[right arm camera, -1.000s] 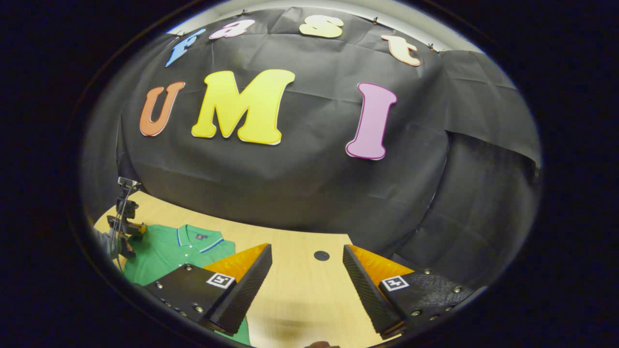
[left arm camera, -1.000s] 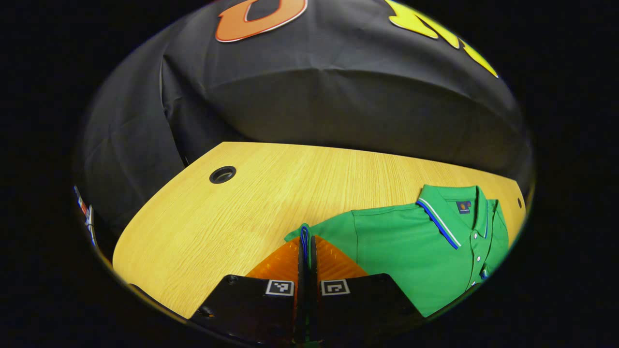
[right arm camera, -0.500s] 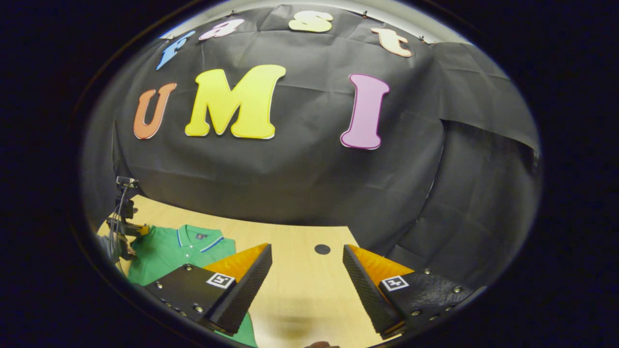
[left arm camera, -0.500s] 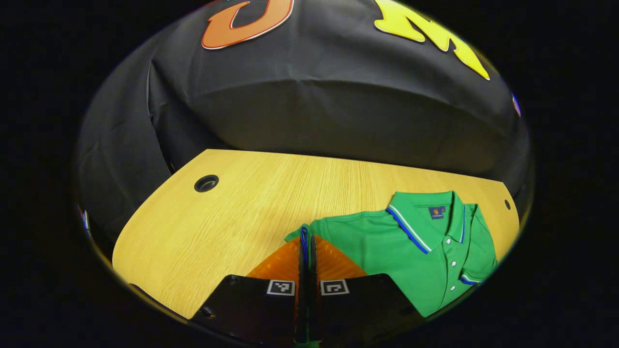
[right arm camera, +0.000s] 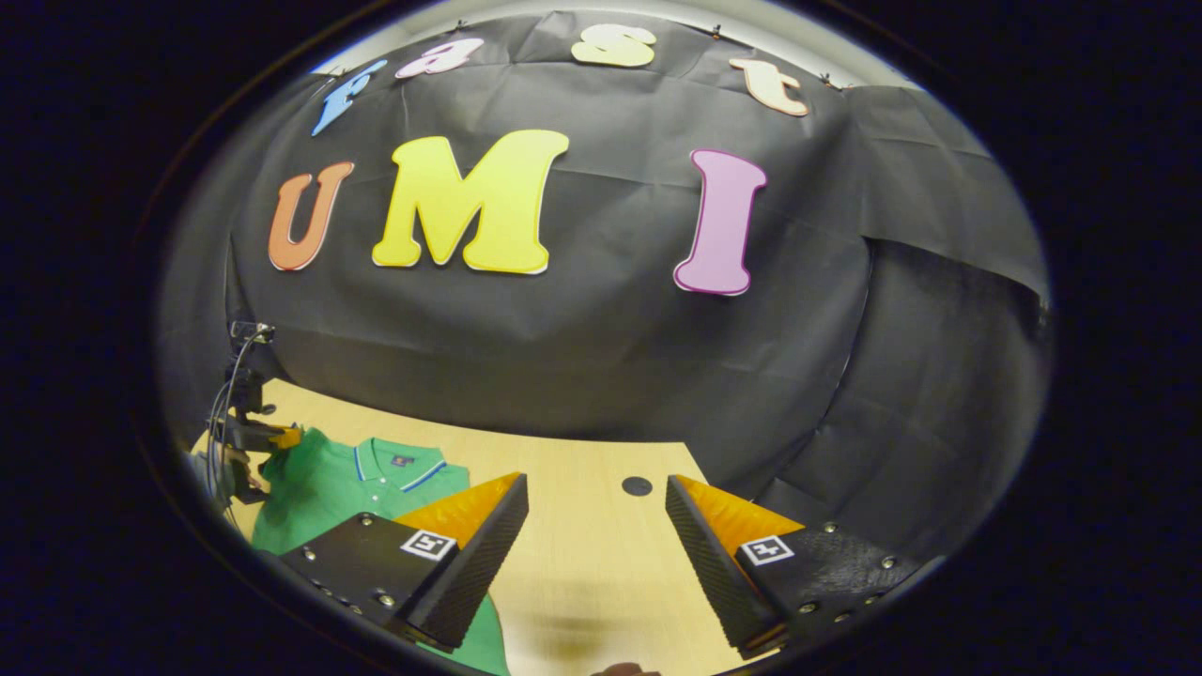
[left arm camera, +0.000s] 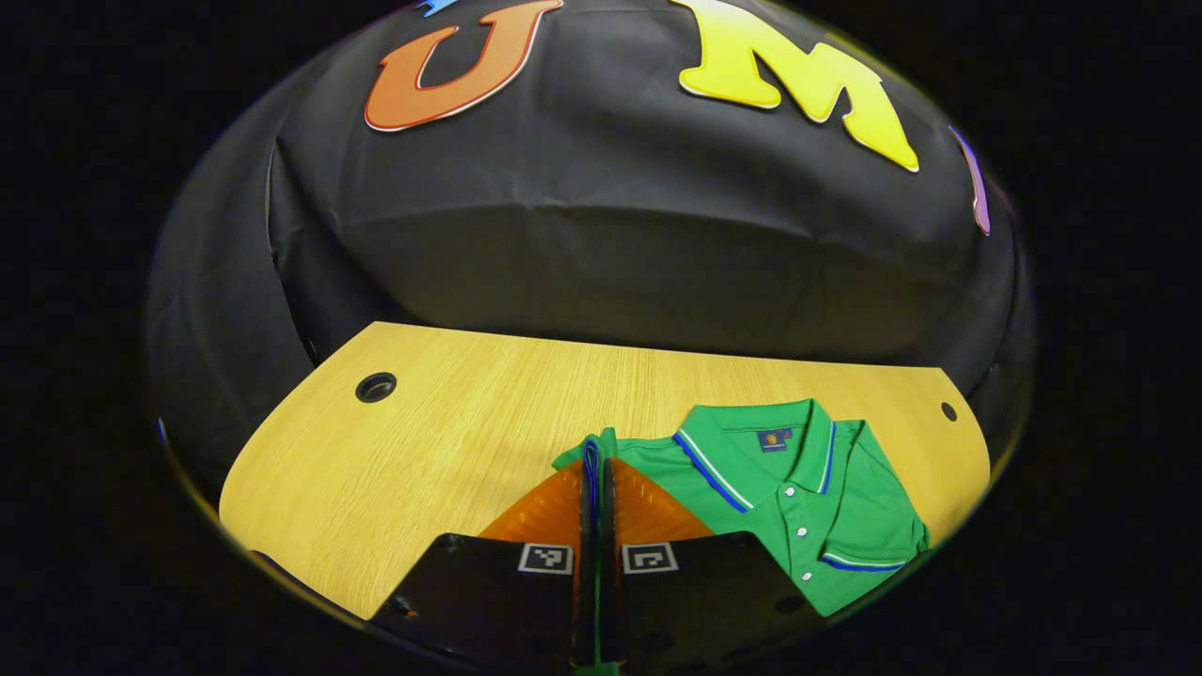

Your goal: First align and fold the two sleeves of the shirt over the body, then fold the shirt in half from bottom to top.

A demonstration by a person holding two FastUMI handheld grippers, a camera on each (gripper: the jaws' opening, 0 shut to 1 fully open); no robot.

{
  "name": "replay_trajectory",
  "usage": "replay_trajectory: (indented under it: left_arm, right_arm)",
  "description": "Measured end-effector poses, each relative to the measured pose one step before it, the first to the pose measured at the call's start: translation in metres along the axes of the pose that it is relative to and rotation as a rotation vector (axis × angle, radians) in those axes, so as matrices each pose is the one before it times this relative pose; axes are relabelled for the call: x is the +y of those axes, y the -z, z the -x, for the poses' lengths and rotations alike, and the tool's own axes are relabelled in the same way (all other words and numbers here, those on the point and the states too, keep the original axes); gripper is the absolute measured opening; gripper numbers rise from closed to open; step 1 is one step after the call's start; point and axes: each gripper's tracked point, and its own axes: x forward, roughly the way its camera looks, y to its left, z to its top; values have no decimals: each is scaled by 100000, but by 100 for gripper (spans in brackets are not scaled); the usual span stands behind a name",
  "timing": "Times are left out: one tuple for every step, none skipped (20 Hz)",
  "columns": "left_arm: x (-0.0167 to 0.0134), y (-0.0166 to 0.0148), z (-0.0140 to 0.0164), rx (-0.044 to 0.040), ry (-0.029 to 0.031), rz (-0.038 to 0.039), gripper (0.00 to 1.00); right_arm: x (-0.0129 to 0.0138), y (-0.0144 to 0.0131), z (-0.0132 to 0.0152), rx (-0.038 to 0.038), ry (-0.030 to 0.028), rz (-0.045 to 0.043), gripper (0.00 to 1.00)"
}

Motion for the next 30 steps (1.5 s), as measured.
replay_trajectory:
  left_arm:
    - [-440,-88,329,-277,526,-114,5]
    - [-395,47,245,176,533,-445,5]
    - [-461,61,314,86,842,-534,5]
    - [-457,67,241,32,767,-862,5]
    - [-515,34,247,-98,752,-850,5]
    - [-541,85,335,-160,1051,-998,5]
    - [-646,1,210,-435,1105,-1163,5]
    - [-585,53,327,-95,1164,-1082,5]
    - [-634,92,132,-3,1083,-1026,5]
    - [-617,-32,132,-40,1078,-417,5]
    - [-690,78,195,220,1358,-400,5]
    - [-340,140,309,-253,741,-1078,5]
    - [-434,-51,177,-486,793,-1600,5]
    - [-418,97,179,-227,731,-1658,5]
    - [-517,146,21,-141,635,-1219,5]
    - [-522,75,-3,50,653,-679,5]
    - [-472,260,59,267,597,-164,5]
    - [-519,215,51,595,942,169,5]
    - [-281,50,8,227,372,-142,5]
    - [-294,122,-64,273,689,-215,5]
    - [-441,172,-23,364,1234,-246,5]
    - [-401,183,-100,595,1024,-597,5]
    - [128,252,-254,1058,-1065,-1996,6]
    - [-260,539,503,2415,1164,-1378,4]
    - [-904,730,-757,754,1835,-156,25]
    - [-199,173,68,-368,447,-155,67]
    - [39,-422,304,-1539,-7,-781,72]
    - [-19,-200,366,-1339,-179,-1170,65]
    - [-3,-434,402,-1846,-98,-1450,65]
    - [52,-340,546,-1450,-43,-1090,65]
  right_arm:
    - [-27,1,42,-39,100,-334,94]
    - [-63,-30,107,-130,299,-51,94]
    - [-227,51,-18,55,995,115,94]
    - [-102,84,150,239,498,-218,94]
    - [-37,-17,119,90,214,-459,94]
    - [-48,-5,49,-127,133,-327,94]
    - [-105,68,130,-10,242,-170,94]
    - [39,150,-99,100,-58,-168,94]
    - [-87,74,55,205,97,-181,94]
    - [-112,320,27,738,182,-71,94]
    - [-164,327,-83,1084,379,-205,94]
    - [-203,191,80,843,160,-161,94]
    - [-251,9,75,197,392,-29,94]
    - [-306,17,44,8,497,278,94]
    - [-337,61,40,310,1000,459,94]
    - [-210,48,114,292,397,-50,94]
    - [19,-131,55,52,-51,-291,94]
    - [-15,-139,-14,-276,230,-22,94]
    - [21,36,19,-109,40,94,94]
    - [54,-15,21,20,257,231,94]
    - [-18,232,48,206,-74,252,94]
    - [51,62,41,130,100,153,94]
    - [123,55,-14,282,-263,-92,94]
    - [98,202,-35,331,-12,-330,94]
    - [239,44,68,221,-477,-389,94]
    - [205,174,-131,173,-266,-69,94]
    - [135,-74,50,-7,-224,413,94]
    - [169,-12,50,-212,-241,359,94]
    - [169,0,85,61,-297,357,94]
    - [167,88,-36,120,-321,72,94]
